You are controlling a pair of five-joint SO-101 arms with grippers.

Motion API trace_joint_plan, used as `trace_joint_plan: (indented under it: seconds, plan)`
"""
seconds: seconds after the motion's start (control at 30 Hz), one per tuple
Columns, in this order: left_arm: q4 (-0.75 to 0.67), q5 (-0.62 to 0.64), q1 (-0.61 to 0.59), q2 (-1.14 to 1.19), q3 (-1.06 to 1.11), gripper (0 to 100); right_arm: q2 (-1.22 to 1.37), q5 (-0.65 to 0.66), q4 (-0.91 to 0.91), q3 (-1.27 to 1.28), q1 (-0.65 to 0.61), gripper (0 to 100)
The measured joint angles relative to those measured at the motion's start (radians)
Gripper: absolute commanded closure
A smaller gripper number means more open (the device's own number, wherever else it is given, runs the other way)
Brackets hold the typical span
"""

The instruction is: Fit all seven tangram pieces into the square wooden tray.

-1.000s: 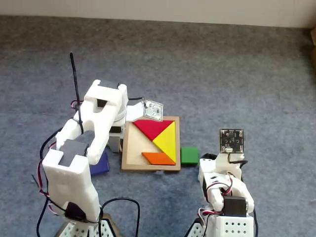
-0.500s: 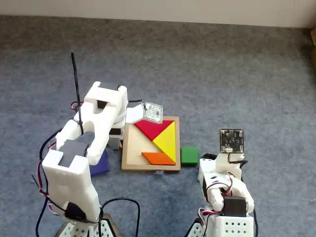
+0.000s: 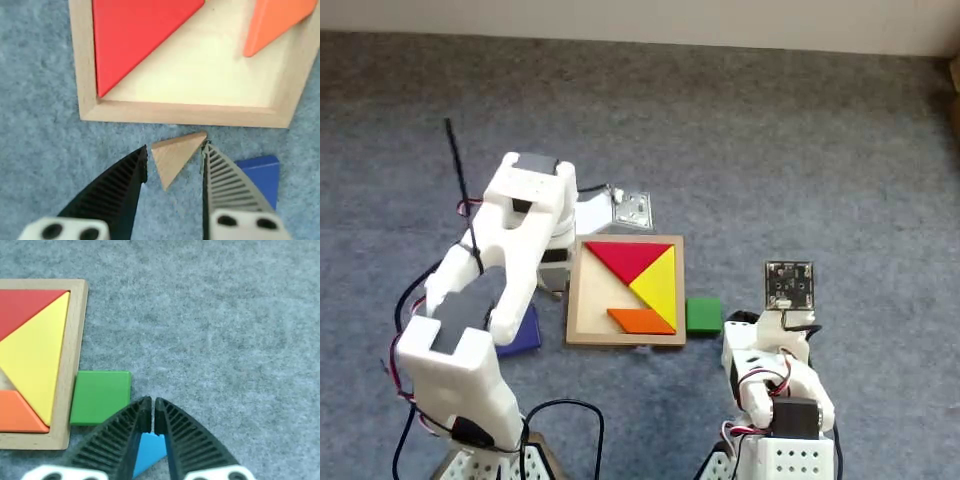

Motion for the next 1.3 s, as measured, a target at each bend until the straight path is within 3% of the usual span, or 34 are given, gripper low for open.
trace_joint_plan:
  seconds: [0.27, 0.5, 0.7, 1.0, 1.17, 1.3]
  plan:
    - [0.040, 0.009, -0.002, -0.115, 0.000, 82, 0.000, 0.000, 0.000, 0.000, 0.000, 97.1]
    - [0.037, -0.006, -0.054, -0.115, 0.014, 71, 0.000, 0.000, 0.000, 0.000, 0.000, 97.1]
    - [-0.163, -0.032, -0.075, -0.115, 0.149, 71, 0.000, 0.000, 0.000, 0.000, 0.000, 97.1]
    - [-0.307, -0.034, -0.075, -0.023, 0.176, 71, 0.000, 0.000, 0.000, 0.000, 0.000, 97.1]
    - [-0.324, -0.037, -0.075, 0.018, 0.166, 72, 0.000, 0.000, 0.000, 0.000, 0.000, 97.1]
    - [-0.318, -0.037, -0.075, 0.021, 0.161, 81, 0.000, 0.000, 0.000, 0.000, 0.000, 97.1]
